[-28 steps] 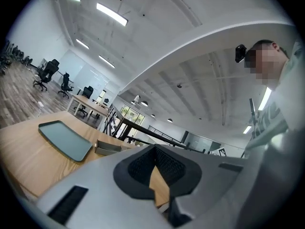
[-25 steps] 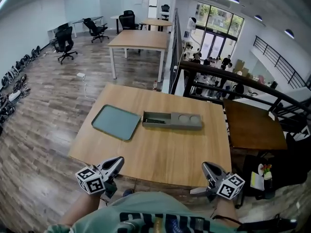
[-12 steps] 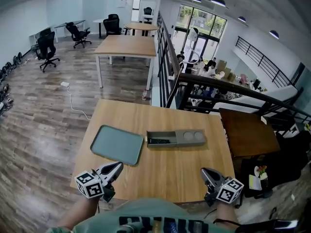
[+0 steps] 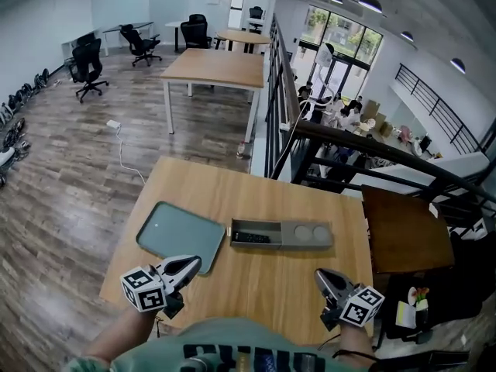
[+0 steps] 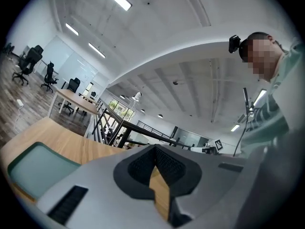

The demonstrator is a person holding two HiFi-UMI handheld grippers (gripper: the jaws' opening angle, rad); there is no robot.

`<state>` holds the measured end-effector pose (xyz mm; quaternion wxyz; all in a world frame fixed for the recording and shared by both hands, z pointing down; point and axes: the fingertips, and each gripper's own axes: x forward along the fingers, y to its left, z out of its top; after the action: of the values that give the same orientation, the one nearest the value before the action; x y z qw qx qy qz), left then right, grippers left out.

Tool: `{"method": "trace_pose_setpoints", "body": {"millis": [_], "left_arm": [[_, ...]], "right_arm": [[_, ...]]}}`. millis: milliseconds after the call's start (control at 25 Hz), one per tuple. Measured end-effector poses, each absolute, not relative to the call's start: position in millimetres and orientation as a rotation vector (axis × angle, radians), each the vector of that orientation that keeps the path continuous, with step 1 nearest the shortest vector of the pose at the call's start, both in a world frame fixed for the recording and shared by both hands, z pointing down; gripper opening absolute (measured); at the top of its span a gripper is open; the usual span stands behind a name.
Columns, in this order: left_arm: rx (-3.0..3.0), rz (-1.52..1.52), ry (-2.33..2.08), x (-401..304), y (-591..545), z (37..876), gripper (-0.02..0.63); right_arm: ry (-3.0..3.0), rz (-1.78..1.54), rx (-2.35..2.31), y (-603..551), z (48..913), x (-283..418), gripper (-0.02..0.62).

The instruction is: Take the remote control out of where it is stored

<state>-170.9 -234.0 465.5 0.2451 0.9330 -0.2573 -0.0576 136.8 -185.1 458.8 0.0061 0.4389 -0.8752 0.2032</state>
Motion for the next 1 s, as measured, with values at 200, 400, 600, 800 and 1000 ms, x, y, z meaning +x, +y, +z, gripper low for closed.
{"method": "trace_pose_setpoints", "body": {"millis": [200, 400, 600, 800, 1000], "left_arm": [[2.531, -0.136, -0.863, -132.0, -265.1, 451.5, -0.008], [2.497, -0.001, -0.956, -109.8, -275.3, 462.5, -0.008], [2.542, 0.133, -0.884, -105.1, -302.5, 478.0, -0.008], [2.616, 0.237, -0.696, -90.0, -340.5, 483.0, -0.008], [2.66, 0.331, -0.558, -52.3, -365.4, 497.0, 0.046]], "right_arm": [[-2.821, 0.589, 1.223, -237.8, 472.6, 171.6, 0.003], [-2.888, 0.521, 1.095, -285.8, 488.8, 188.7, 0.003], [-2.875, 0.629, 1.159, -297.0, 512.9, 180.1, 0.003], [-2.826, 0.724, 1.178, -285.9, 526.6, 162.2, 0.003], [-2.783, 0.721, 1.235, -286.8, 527.2, 184.9, 0.003]]}}
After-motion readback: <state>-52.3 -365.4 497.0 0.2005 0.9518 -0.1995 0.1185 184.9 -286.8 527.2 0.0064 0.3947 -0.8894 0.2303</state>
